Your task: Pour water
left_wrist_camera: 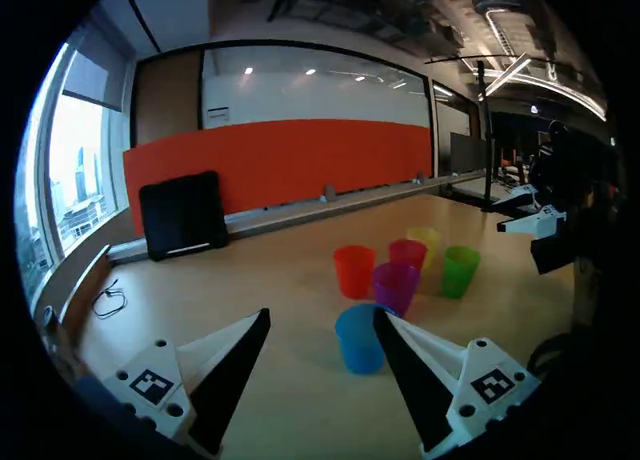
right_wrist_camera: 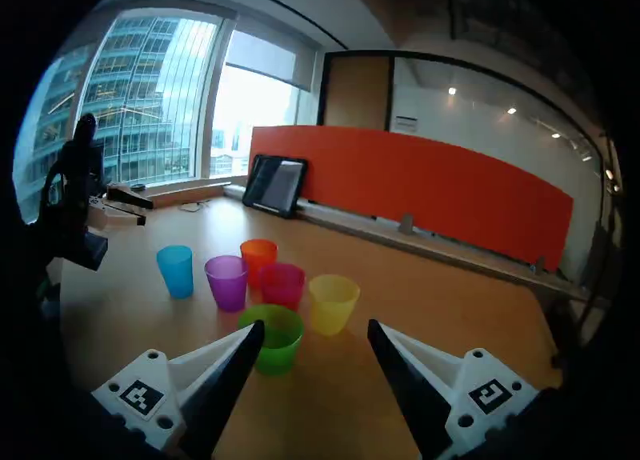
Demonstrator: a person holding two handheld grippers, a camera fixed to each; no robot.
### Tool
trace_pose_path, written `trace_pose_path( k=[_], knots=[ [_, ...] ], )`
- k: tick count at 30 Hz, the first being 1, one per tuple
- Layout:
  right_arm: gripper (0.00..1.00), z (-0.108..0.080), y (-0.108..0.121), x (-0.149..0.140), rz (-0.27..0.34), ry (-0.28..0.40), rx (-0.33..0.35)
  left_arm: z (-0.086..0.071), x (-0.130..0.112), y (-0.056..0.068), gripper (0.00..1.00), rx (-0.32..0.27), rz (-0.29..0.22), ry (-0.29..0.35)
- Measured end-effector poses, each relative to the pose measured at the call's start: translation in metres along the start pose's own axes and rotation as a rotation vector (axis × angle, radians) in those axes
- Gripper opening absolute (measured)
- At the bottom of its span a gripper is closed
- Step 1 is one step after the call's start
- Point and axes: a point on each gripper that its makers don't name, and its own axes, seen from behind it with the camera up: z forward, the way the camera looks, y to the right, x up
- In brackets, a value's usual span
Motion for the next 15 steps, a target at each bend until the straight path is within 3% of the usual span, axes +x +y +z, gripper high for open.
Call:
trace_pose_path(
  k=[8,15],
  knots=[
    [1.00,-0.001,0.022,0.027,0.055,0.107,-0.118,-0.006,0.019,-0.021,0.96,0.109,0.002,0.088],
    [1.00,-0.001,0.047,0.049,0.074,0.200,-0.251,-0.013,0.040,-0.038,0.96,0.219,-0.030,0.183]
  ],
)
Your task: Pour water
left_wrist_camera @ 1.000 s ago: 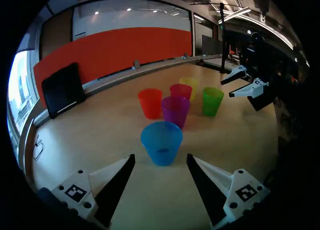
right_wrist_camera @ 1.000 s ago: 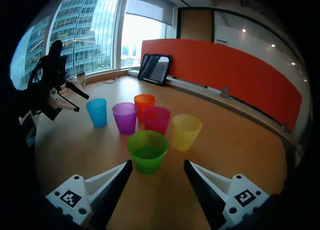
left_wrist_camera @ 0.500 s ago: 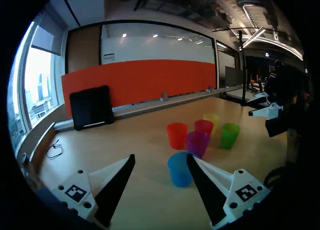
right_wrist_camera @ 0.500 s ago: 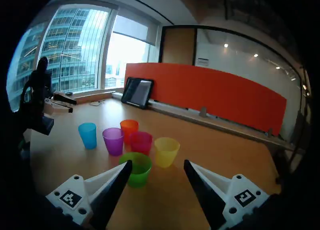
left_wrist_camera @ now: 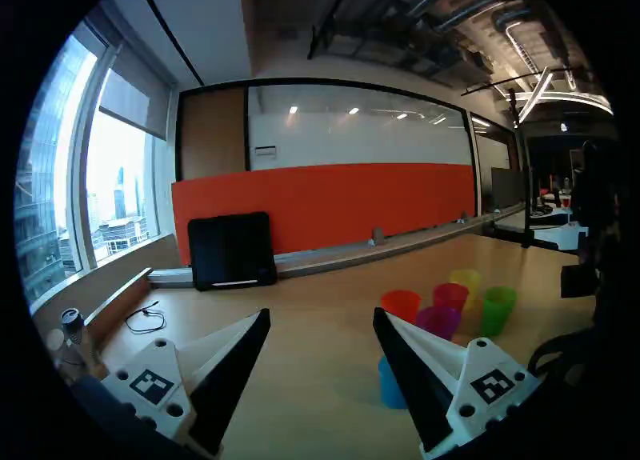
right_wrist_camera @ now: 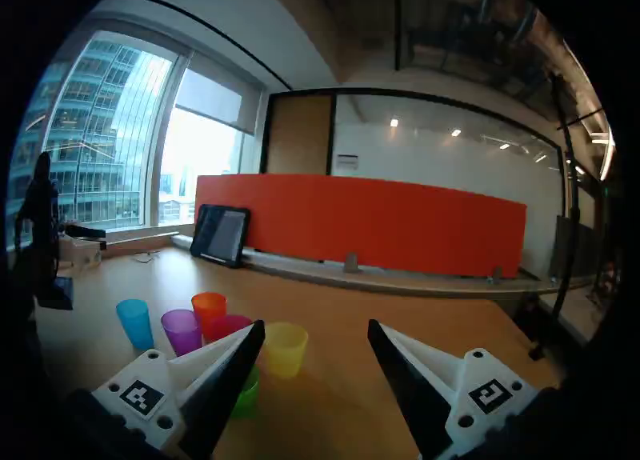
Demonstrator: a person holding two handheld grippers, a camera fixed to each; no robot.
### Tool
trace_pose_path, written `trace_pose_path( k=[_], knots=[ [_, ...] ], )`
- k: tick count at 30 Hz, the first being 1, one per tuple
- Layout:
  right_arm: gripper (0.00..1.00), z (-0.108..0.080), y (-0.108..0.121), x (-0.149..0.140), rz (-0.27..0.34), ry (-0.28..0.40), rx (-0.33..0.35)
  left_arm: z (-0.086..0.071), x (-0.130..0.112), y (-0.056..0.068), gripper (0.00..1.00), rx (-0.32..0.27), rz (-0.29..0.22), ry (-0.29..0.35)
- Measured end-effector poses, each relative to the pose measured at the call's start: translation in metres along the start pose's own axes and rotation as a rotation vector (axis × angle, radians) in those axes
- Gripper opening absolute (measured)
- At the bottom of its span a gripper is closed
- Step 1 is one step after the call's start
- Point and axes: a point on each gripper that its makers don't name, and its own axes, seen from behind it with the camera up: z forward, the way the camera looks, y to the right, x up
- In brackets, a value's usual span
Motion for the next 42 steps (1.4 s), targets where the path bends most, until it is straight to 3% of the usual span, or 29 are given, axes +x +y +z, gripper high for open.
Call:
trace_pose_path(
  k=[9,20,27,42],
  knots=[
    [1.00,-0.002,0.027,0.016,0.011,0.088,-0.164,-0.007,0.025,-0.024,0.95,0.149,-0.045,0.115],
    [1.00,-0.014,0.044,0.023,0.052,0.146,-0.278,-0.013,0.031,-0.033,0.95,0.241,-0.029,0.170],
    [1.00,-0.019,0.050,0.017,0.066,0.146,-0.309,-0.015,0.028,-0.031,0.95,0.264,-0.001,0.182],
    [1.00,-0.022,0.041,0.016,0.069,0.138,-0.323,-0.011,0.014,-0.029,0.95,0.283,-0.003,0.180]
  ],
)
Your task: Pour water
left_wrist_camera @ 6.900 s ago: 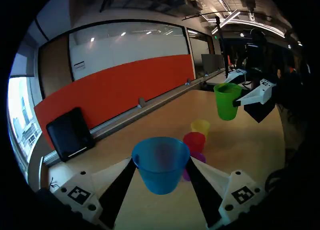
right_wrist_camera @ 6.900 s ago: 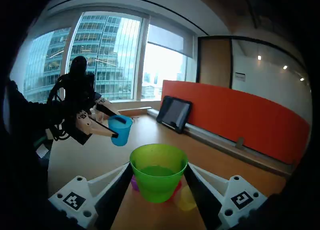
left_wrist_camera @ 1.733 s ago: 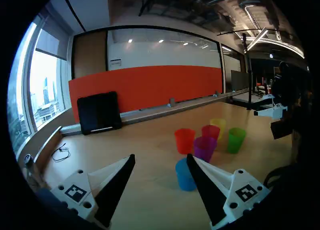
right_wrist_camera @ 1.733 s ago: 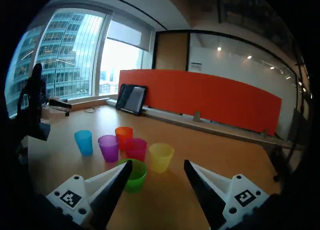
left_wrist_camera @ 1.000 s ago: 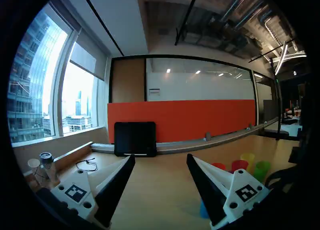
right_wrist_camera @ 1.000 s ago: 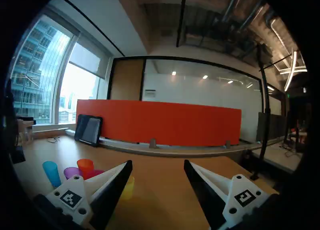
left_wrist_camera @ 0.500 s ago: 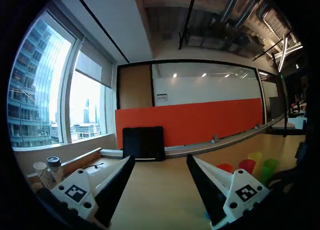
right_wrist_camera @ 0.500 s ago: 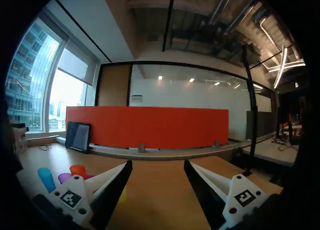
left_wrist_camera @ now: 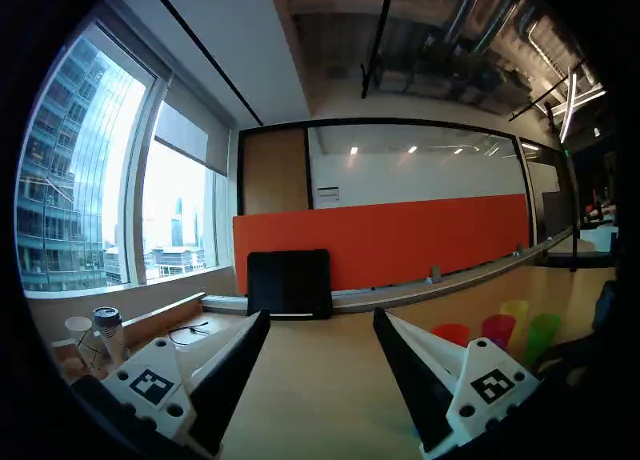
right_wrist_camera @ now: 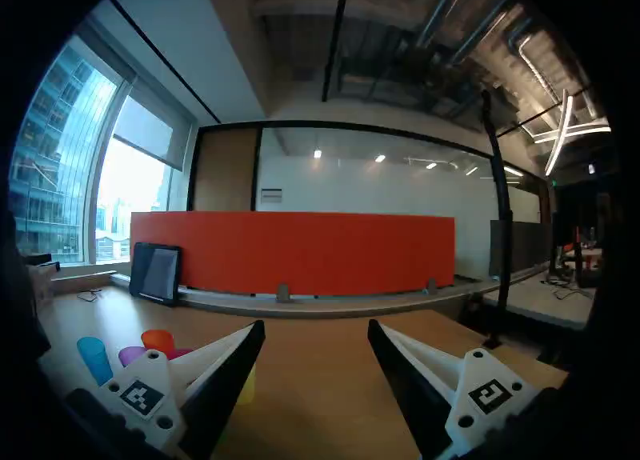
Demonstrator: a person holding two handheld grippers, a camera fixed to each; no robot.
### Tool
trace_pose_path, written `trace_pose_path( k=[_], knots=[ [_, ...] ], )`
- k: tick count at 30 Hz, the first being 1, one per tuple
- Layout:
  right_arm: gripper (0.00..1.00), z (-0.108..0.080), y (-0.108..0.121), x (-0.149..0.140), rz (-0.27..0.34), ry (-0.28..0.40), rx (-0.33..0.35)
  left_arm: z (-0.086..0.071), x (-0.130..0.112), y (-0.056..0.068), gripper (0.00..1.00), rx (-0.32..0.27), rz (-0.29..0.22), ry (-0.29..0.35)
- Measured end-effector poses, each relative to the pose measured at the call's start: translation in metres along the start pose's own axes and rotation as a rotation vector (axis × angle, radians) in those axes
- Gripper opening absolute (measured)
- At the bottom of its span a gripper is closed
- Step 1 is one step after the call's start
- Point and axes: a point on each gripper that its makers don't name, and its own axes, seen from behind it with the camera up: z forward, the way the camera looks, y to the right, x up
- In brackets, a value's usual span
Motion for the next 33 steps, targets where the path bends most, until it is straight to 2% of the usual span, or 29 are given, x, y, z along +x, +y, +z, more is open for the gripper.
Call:
trace_pose_path(
  k=[12,23,33],
  knots=[
    [1.00,-0.001,-0.006,0.007,-0.013,-0.006,0.006,-0.006,-0.019,0.004,0.95,0.009,0.000,-0.013],
    [1.00,-0.002,-0.009,0.014,-0.008,0.000,0.005,-0.006,-0.046,-0.001,0.95,0.011,-0.002,-0.049],
    [1.00,-0.005,-0.011,0.017,-0.013,0.001,0.004,-0.007,-0.064,0.000,0.95,-0.002,-0.016,-0.073]
  ],
)
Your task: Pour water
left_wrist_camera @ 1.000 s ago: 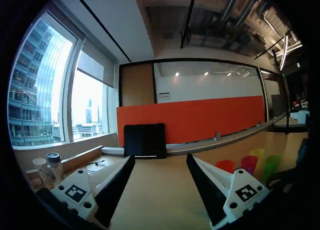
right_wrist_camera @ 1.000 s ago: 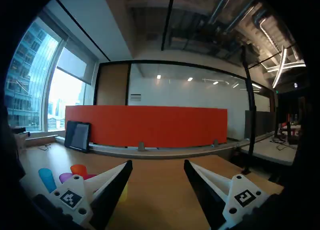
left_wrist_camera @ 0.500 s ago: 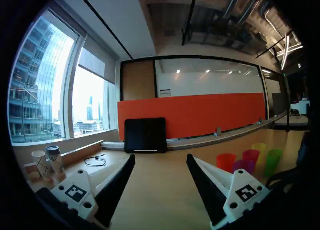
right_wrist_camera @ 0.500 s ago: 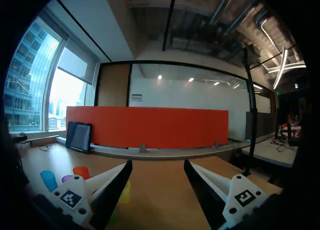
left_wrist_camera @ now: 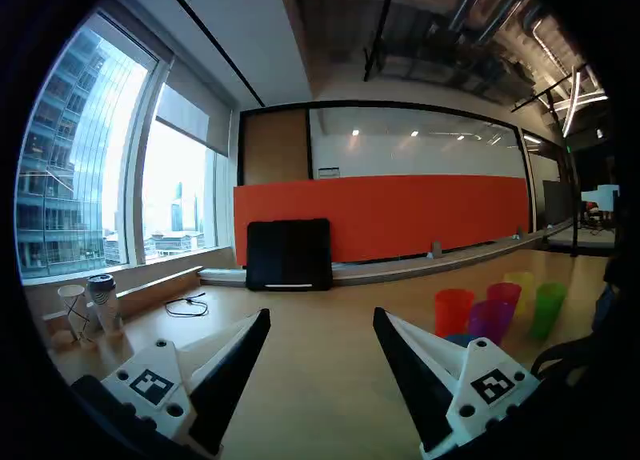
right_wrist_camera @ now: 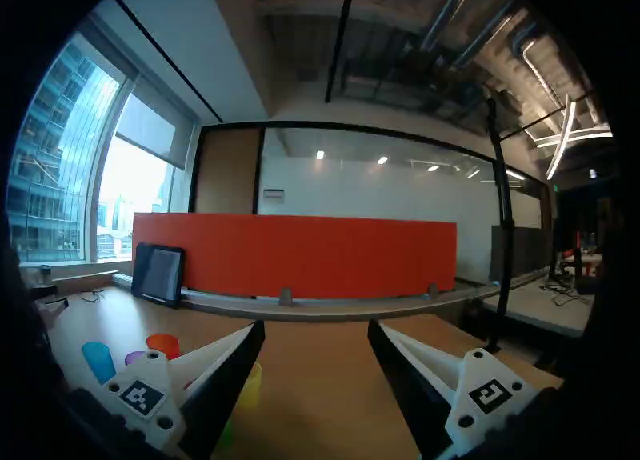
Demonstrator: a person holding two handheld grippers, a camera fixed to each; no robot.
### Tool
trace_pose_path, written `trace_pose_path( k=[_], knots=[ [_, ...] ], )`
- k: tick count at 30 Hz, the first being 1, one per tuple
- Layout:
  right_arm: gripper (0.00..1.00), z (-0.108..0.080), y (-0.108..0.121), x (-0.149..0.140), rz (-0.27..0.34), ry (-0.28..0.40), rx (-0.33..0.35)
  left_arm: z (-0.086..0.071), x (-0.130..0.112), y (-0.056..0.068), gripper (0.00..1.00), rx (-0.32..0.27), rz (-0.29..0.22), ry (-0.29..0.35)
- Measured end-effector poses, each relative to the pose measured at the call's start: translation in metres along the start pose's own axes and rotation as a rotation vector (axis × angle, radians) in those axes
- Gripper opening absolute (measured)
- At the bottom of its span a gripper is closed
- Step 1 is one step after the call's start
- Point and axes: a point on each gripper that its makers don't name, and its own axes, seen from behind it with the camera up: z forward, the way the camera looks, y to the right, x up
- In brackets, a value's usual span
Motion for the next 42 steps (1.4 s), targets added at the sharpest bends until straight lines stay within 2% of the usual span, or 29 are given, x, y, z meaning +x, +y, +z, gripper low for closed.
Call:
trace_pose_path(
  k=[6,15,30,42],
  knots=[
    [1.00,0.000,0.000,0.002,0.004,0.003,0.001,0.001,-0.006,-0.001,0.96,-0.002,-0.010,-0.013],
    [1.00,0.001,-0.002,0.003,-0.002,0.002,0.003,0.003,-0.012,-0.005,0.95,-0.012,-0.053,-0.030],
    [1.00,0.000,-0.005,0.005,-0.007,0.004,0.008,0.005,-0.013,-0.002,0.95,-0.029,-0.053,-0.040],
    [1.00,-0.001,0.003,0.001,-0.003,0.005,0.000,0.006,-0.015,-0.003,0.96,-0.029,-0.052,-0.042]
  ],
)
